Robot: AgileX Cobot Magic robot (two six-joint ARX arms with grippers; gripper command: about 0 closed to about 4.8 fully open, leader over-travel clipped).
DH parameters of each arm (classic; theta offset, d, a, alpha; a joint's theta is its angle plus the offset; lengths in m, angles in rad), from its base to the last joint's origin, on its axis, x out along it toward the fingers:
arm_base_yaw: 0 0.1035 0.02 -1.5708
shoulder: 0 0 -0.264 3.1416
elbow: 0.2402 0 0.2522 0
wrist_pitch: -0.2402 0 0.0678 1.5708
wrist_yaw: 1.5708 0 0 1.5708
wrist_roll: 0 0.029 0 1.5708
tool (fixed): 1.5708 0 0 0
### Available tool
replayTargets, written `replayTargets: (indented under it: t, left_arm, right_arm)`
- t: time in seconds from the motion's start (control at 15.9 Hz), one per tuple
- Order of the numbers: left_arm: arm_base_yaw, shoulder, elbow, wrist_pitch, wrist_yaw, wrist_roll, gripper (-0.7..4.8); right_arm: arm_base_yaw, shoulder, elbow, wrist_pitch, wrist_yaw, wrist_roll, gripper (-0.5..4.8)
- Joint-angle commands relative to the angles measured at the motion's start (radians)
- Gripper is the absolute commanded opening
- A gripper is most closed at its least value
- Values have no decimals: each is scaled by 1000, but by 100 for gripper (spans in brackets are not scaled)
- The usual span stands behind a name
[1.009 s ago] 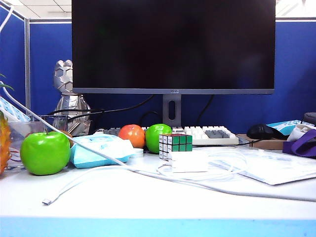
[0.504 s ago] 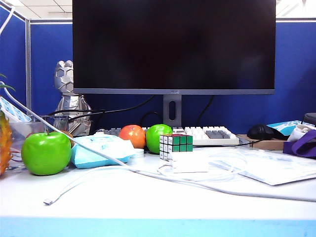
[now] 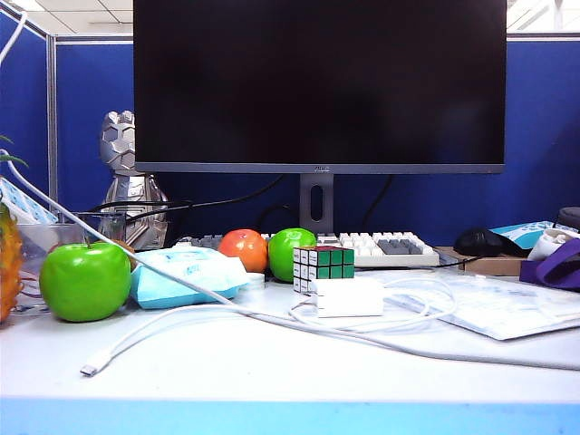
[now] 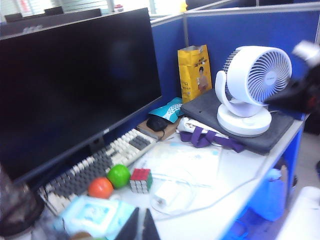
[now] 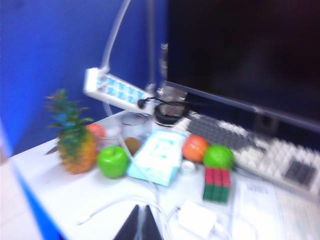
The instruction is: Pick up the Type-C charging cable and the charging base, insert one end of the Type-C charger into the corresponding slot on the base, and finally place the plugged-in charger back on the table.
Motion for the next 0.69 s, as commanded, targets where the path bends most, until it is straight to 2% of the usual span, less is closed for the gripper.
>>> replayTargets:
  t: [0.06, 0.19, 0.25, 0.38, 0.44, 0.69]
  left_arm:
    - [2, -77, 1, -92, -51, -58, -6]
    - [2, -126, -1, -159, -107, -77, -6]
    - [2, -166, -24, -159, -118, -102, -6]
    - [3, -241, -102, -159, -136, -130, -6]
    - [3, -294, -188, -152, -136, -144, -6]
    - [3, -429, -558, 127, -119, -201, -6]
  right_arm:
    - [0, -96, -190, 81, 224, 71, -1]
    - [0, -126, -298, 135, 367, 97, -1]
    - [0, -130, -357, 202, 398, 97, -1]
    - [0, -130, -463, 305, 402, 97, -1]
    - [0, -130, -528, 334, 402, 97, -1]
    - [0, -130, -650, 311, 397, 131, -1]
